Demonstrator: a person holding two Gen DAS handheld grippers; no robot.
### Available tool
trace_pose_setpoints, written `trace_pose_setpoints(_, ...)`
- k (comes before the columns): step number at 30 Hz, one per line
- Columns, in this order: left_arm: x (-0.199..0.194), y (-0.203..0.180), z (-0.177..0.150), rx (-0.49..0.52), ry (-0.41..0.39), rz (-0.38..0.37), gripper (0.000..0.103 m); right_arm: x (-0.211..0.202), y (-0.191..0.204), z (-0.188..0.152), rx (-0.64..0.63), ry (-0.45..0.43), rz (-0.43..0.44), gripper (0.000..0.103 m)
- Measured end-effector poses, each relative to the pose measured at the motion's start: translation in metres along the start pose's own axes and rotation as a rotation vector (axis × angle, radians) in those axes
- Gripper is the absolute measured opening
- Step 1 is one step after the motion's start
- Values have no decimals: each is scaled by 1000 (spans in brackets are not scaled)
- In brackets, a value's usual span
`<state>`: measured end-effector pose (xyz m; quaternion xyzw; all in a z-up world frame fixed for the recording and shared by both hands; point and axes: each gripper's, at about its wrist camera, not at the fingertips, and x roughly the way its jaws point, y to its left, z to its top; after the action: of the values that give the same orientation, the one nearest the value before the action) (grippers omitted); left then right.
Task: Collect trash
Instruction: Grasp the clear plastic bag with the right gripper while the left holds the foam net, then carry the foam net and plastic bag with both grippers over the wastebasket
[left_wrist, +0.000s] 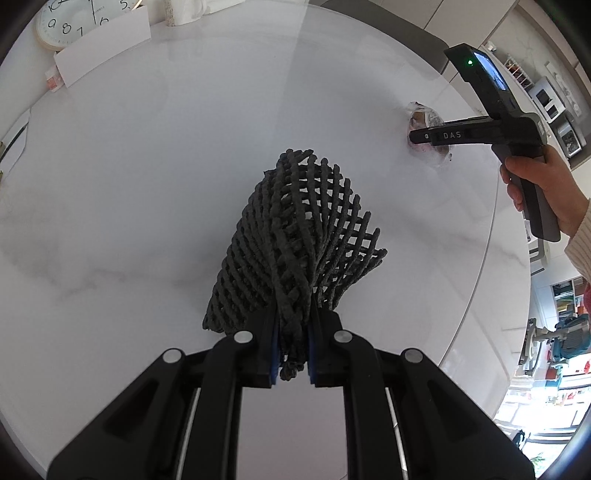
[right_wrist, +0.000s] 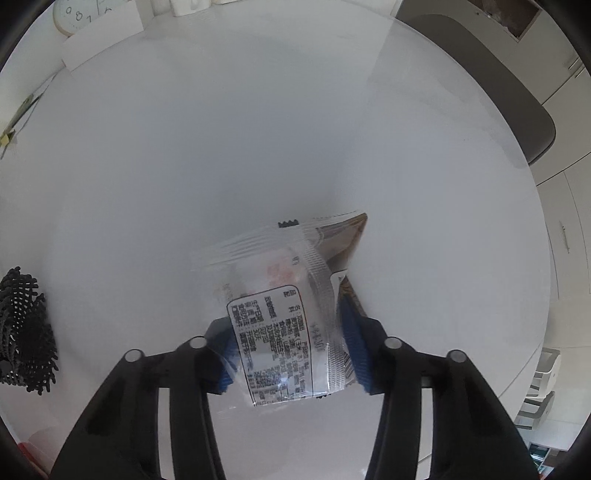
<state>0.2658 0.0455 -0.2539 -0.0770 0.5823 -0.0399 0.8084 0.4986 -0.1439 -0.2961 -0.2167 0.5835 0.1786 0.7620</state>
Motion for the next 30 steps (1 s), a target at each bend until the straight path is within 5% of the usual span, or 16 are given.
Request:
trace_pose_setpoints(7,0,-3,-2,7,-5,5,11,-5,1,0,-1,-6,9,38)
trace_pose_setpoints(15,-12,1,-6,16,-23,-7,11,-65,16,-32,36,-147,90,36)
trace_pose_setpoints(30,-84,-7,-63,79,-78,-42,11,-163,85,-177,192,-277,230,36)
